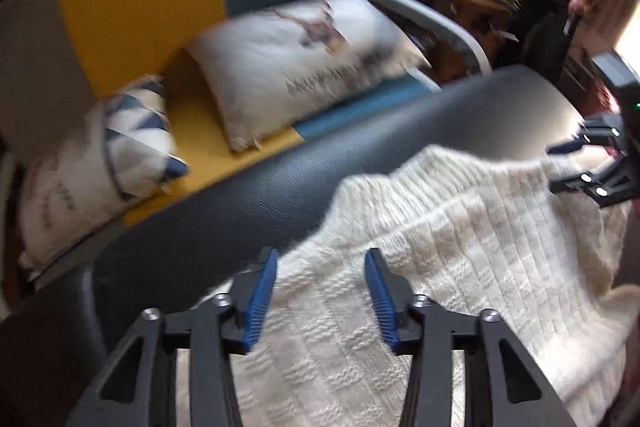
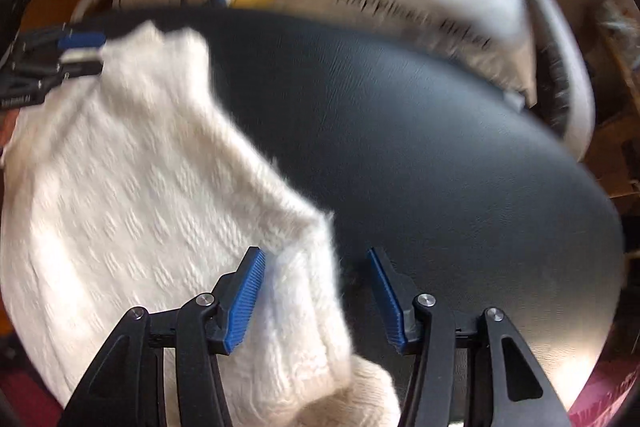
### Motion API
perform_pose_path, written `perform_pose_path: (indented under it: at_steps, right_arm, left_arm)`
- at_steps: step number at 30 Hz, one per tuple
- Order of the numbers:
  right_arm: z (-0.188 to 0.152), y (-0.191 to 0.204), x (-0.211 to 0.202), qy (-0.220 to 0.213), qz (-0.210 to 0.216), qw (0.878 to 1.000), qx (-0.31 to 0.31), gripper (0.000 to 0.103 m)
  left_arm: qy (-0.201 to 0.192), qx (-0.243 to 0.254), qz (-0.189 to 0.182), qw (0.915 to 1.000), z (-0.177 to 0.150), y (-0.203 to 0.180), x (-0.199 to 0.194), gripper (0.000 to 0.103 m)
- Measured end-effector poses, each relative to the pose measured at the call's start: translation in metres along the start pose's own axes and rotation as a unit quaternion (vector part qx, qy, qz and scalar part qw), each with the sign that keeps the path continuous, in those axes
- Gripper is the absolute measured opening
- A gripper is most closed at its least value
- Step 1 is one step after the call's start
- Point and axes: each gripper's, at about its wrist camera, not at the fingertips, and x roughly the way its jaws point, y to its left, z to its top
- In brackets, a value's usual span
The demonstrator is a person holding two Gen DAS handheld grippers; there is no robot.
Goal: Fold clothes
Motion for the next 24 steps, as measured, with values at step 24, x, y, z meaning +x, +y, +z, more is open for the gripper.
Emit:
perform_pose_path:
  at_steps: [24]
  right_arm:
    - [0.024,0.048,-0.016,-0.115,-0.128,0.985,-0.007,0.027]
  left_arm:
    - [-0.074,-0.08,0.1,0.989,-0.028,0.003,-0.003,0.016]
